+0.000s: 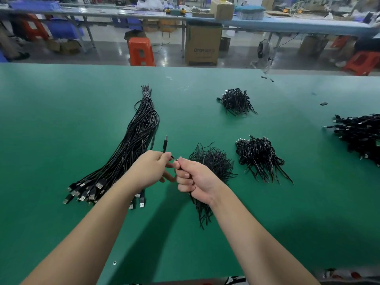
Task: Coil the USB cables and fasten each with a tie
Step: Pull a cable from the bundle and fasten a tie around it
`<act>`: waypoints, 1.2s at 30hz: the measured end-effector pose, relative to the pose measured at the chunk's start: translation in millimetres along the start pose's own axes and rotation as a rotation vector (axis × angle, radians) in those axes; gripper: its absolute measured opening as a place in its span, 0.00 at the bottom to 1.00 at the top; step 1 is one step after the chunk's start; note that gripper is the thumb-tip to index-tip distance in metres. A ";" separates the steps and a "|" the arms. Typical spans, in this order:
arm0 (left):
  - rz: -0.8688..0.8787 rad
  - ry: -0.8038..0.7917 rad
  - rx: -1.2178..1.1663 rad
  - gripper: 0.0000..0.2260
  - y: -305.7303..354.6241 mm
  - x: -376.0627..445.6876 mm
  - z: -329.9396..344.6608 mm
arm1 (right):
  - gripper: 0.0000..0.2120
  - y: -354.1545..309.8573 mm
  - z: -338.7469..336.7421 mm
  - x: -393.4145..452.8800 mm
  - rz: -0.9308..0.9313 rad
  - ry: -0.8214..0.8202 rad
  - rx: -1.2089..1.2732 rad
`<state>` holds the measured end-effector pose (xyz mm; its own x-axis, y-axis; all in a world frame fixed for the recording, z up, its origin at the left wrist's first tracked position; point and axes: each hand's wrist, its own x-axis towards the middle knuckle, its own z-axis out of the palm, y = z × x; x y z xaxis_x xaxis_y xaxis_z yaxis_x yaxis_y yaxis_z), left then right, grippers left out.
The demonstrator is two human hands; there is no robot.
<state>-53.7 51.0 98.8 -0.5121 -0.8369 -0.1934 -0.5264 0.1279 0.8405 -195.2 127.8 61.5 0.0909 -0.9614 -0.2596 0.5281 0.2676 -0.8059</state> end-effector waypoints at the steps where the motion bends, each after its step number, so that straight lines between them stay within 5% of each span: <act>1: 0.007 0.060 -0.001 0.17 -1.5 1.6 2.9 | 0.14 1.5 1.4 0.1 0.000 -0.005 -0.033; 4: 0.022 0.179 -0.037 0.16 -3.6 4.7 14.0 | 0.13 4.0 4.6 0.0 -0.004 -0.035 -0.062; 9: -0.104 0.168 -0.800 0.18 8.6 8.6 17.8 | 0.14 8.1 5.7 -4.6 -0.077 0.013 -0.429; 14: -0.068 0.076 -1.054 0.15 10.7 6.7 16.0 | 0.14 8.7 3.9 -6.9 -0.149 0.150 -0.619; 19: -0.013 0.015 -1.049 0.12 11.2 6.9 13.3 | 0.07 7.3 8.3 -8.5 -0.207 0.187 -0.769; 23: -0.001 -0.024 -1.012 0.12 11.7 4.1 15.9 | 0.21 4.6 14.9 -5.8 -0.233 0.136 -0.583; 27: 0.010 -0.088 -1.045 0.14 14.5 2.0 19.3 | 0.08 4.7 15.2 -3.6 -0.328 0.223 -0.489; 36: 0.014 -0.395 -0.803 0.14 16.1 -9.4 4.2 | 0.20 7.8 0.0 -5.2 -0.306 0.183 -0.571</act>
<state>-60.2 63.1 112.0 -0.7891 -0.5751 -0.2159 0.0398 -0.3986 0.9163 -191.5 134.9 56.5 -0.1626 -0.9865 -0.0199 -0.0267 0.0246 -0.9993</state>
